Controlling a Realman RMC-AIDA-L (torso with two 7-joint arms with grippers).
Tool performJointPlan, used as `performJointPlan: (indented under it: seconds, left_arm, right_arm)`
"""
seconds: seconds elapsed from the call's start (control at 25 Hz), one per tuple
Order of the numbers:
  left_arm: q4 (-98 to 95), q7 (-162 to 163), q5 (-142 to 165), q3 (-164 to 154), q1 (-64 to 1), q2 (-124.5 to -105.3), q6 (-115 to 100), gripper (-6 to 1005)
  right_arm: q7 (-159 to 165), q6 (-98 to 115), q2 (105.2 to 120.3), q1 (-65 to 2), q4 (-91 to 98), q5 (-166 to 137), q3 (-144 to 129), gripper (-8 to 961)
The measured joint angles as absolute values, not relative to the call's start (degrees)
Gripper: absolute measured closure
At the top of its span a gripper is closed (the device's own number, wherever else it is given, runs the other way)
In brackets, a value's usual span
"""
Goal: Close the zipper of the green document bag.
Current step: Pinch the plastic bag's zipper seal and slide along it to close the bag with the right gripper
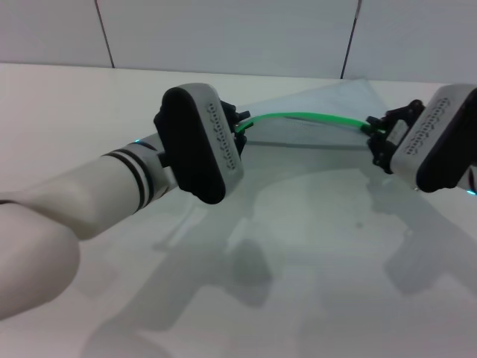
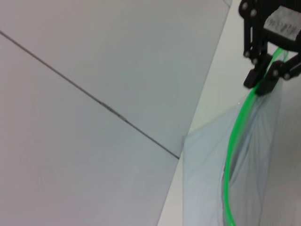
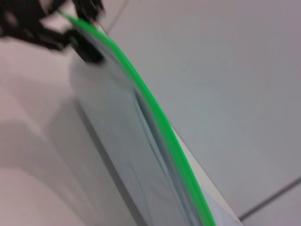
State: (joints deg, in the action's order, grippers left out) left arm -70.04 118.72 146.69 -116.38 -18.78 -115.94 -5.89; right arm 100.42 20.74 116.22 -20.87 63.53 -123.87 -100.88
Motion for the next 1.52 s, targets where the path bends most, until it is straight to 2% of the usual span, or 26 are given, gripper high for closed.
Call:
performJointPlan:
  seconds: [0.84, 1.4, 1.52]
  left_arm:
    - [-74.99, 117.6, 146.69, -112.55, -12.45, -116.03, -5.77, 955]
    - [-75.15, 118.17, 146.09, -111.29, -12.55, -116.33, -5.24, 952]
    - [-75.15, 119.0, 146.03, -111.04, -12.61, -116.35, -4.88, 921]
  right_arm:
    - [100.21, 17.57, 116.2, -19.16, 60.99, -123.97, -90.69, 824]
    - [100.93, 9.27, 116.85, -17.04, 62.54, -123.45, -94.61, 810]
    - [102.38, 3.22, 116.97, -15.08, 64.02, -122.58, -97.93, 749]
